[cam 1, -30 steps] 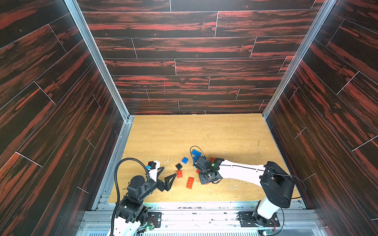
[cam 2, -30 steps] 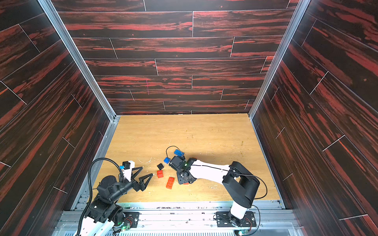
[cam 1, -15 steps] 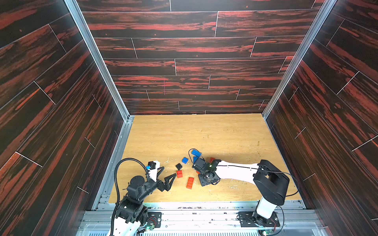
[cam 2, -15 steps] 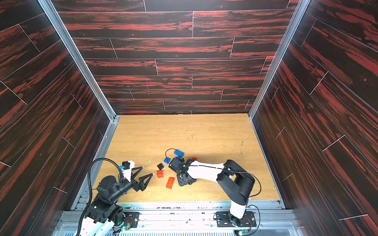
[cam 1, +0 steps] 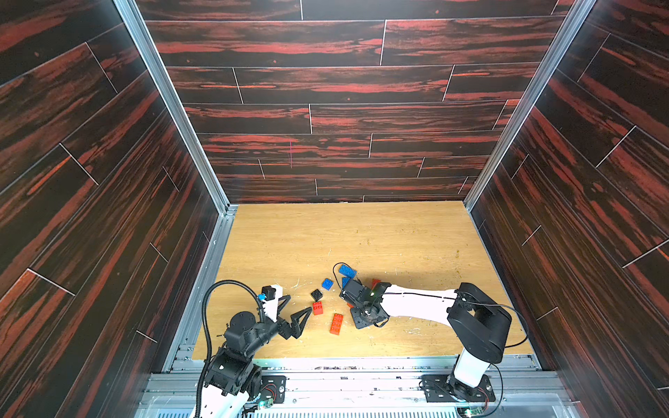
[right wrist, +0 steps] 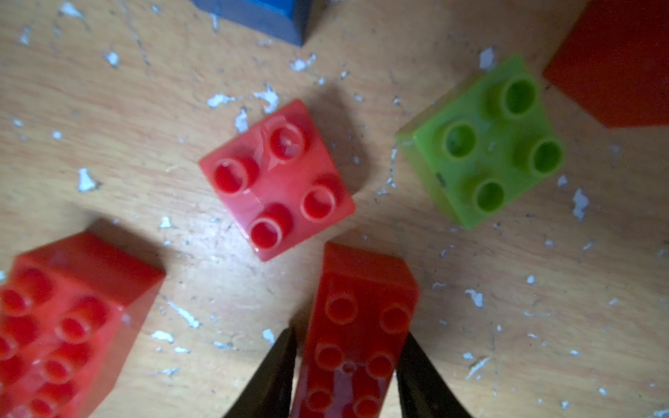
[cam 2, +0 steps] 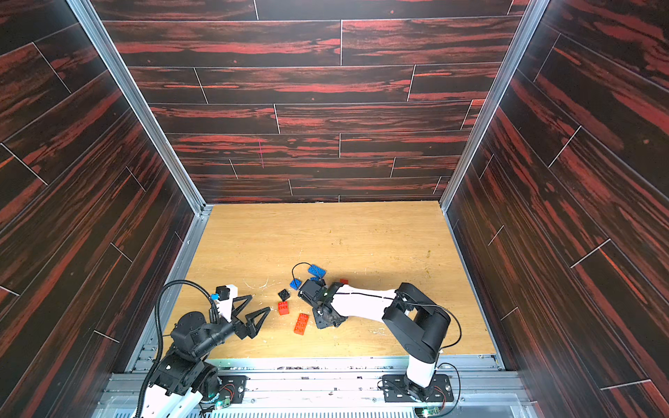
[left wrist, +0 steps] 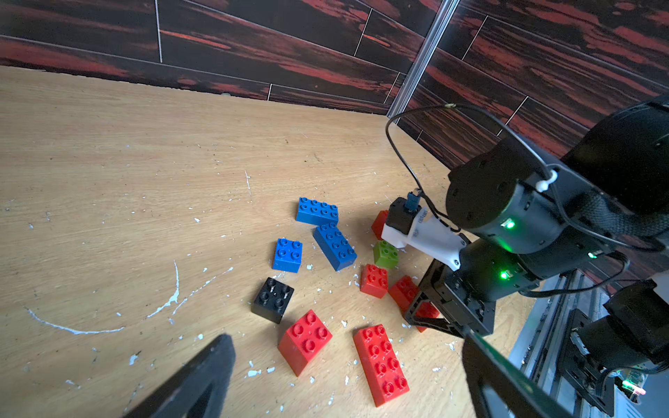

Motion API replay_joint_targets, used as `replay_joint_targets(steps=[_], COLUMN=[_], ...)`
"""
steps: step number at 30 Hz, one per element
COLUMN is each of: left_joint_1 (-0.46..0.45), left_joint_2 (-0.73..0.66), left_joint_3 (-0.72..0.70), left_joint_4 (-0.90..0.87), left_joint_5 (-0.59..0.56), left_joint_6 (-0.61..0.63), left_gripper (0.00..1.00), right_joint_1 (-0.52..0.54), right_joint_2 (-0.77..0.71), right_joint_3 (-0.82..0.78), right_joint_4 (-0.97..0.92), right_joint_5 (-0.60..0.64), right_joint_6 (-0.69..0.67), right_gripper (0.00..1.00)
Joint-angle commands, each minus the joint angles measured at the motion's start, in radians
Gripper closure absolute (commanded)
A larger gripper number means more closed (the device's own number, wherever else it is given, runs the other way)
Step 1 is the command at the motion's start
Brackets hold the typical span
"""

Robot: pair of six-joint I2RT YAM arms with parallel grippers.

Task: Assemble the letter f with lego
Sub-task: Pick up the lego brick from the center of the board.

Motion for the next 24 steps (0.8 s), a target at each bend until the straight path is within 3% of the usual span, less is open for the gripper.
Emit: replay_joint_targets(steps=[1,17,24], left_joint_1=[-0.002,-0.002,-0.002], left_joint_2=[-0.008,-0.007,-0.004], left_joint_3=[0.000,0.000,0.000], left_joint_4=[0.000,0.000,0.004], left_joint_5=[-0.003,-0.003,-0.003], left_joint_6=[0.011,0.010,0.011], left_gripper=[0.00,0.00,0.00], right_joint_1=[0.005,0.003,0.004], right_joint_2=[-0.018,-0.028,-0.038], right_joint_3=[0.013,0.028,0.066], right_joint_4=[-0.016,-0.024,-0.072], right_joint_5=[0.015,0.019,0.025], right_joint_6=[-0.011,-0.031,-0.104], right_gripper=[0.53,0.60,0.86])
